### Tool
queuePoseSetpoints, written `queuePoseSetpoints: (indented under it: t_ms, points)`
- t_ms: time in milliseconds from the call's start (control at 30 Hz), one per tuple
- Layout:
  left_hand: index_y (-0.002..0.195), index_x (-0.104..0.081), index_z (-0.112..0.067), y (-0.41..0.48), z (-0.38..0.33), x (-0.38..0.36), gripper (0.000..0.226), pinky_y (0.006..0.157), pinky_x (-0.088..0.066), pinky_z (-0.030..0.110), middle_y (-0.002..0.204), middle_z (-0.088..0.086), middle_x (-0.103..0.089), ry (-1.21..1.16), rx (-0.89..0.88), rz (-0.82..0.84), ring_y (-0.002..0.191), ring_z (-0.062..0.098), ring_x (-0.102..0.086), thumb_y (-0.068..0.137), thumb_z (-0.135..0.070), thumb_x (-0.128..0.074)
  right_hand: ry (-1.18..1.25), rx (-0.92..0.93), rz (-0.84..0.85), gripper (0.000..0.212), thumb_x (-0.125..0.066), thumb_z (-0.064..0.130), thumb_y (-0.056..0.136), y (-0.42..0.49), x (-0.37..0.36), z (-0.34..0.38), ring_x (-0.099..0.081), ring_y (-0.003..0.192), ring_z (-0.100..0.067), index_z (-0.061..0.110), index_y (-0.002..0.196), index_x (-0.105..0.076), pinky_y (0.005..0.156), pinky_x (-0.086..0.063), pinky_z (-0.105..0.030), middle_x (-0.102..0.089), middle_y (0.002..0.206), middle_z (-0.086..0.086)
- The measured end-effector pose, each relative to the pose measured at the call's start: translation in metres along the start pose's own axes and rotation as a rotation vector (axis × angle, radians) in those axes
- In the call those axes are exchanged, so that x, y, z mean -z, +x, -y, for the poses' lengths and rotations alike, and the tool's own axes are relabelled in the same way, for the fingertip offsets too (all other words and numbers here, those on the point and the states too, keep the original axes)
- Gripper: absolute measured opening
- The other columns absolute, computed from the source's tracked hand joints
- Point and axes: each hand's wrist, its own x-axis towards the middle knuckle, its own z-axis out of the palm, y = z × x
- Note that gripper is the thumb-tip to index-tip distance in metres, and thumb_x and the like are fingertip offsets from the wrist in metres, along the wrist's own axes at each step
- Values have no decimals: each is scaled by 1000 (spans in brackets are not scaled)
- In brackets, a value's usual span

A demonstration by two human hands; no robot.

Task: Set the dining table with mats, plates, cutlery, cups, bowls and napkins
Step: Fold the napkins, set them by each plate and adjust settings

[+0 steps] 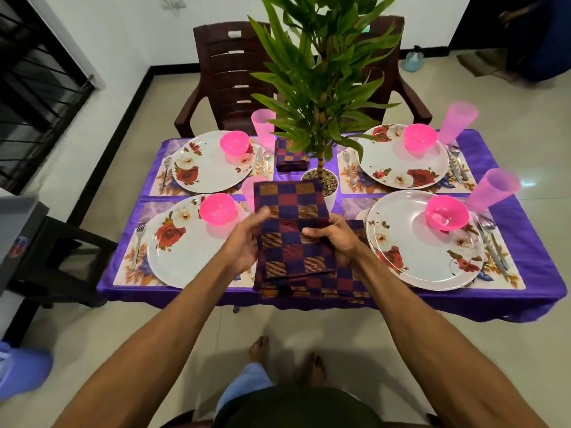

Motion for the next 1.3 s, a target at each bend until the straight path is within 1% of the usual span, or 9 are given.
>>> queuePoseSetpoints:
  t_ms: [133, 233, 433, 633, 833, 967, 1033, 1133, 1300]
  points:
    - [131, -60, -14, -2, 18, 15, 42, 92, -56, 48, 125, 12, -68, 90, -70, 25, 121, 33, -62, 91, -2, -61, 3, -16, 2, 39, -65, -13, 83, 0, 2, 2, -65, 113, -37, -2, 120, -67, 96, -54, -50, -69, 120, -22]
    - [132, -59, -17, -4, 10, 18, 38, 95, -53, 55, 126, 10, -68, 157, -117, -6, 118, 31, -64, 95, -10, -61, 23, -35, 43, 37, -59, -11, 89, -1, -4, 6, -69, 109, -28, 5, 120, -69, 86, -58, -38, -72, 118, -15]
    - [135, -57, -17, -8, -10, 31, 40, 80, -61, 38, 121, 9, -71, 134, -155, -41, 107, 27, -70, 98, -3, -54, 119, -48, 94, 37, -51, -3, 98, 5, -21, 14, -69, 108, -27, 11, 130, -63, 81, -61, -38, -68, 126, -14]
    - [117, -69, -10, -8, -17, 45, 29, 83, -60, 39, 113, 14, -73, 139, -165, -98, 102, 29, -71, 95, 0, -54, 39, -41, 58, 35, -51, -14, 92, 14, -28, 11, -74, 89, -23, 7, 97, -79, 73, -61, -32, -77, 98, -12]
    - [79, -62, -15, -8, -14, 51, 39, 60, -57, 28, 94, 11, -71, 175, -136, -116, 82, 25, -70, 95, 6, -32, -82, 1, 33, 60, -29, -24, 81, 25, -38, 12, -68, 70, -24, 11, 59, -73, 63, -59, -31, -71, 73, -11]
    - [77, -62, -19, -6, -12, 58, 40, 62, -51, 29, 101, 16, -67, 188, -130, -125, 88, 29, -67, 98, 0, -33, -34, 15, 53, 51, -33, -10, 90, 23, -43, 15, -70, 84, -24, 11, 74, -76, 76, -59, -35, -75, 92, -10]
    - [76, -62, -21, -6, -13, 62, 43, 61, -45, 30, 103, 19, -64, 187, -130, -125, 92, 34, -60, 97, 1, -32, 69, 1, 109, 37, -41, 7, 92, 21, -43, 18, -64, 100, -29, 8, 103, -76, 86, -50, -42, -71, 115, -12]
    - [77, -59, -20, -5, -16, 66, 42, 58, -46, 30, 104, 17, -66, 169, -153, -148, 91, 33, -63, 98, 2, -30, 20, -80, 135, 47, -61, 30, 91, 21, -40, 15, -61, 114, -25, 21, 138, -59, 81, -44, -38, -65, 133, -5]
    - [106, -63, -15, -11, -21, 63, 40, 51, -55, 24, 93, 5, -73, 43, -149, -150, 77, 19, -70, 98, 5, -30, -197, -107, 116, 59, -75, -6, 79, 25, -52, 4, -68, 111, -33, 3, 134, -55, 90, -59, -39, -71, 120, -16]
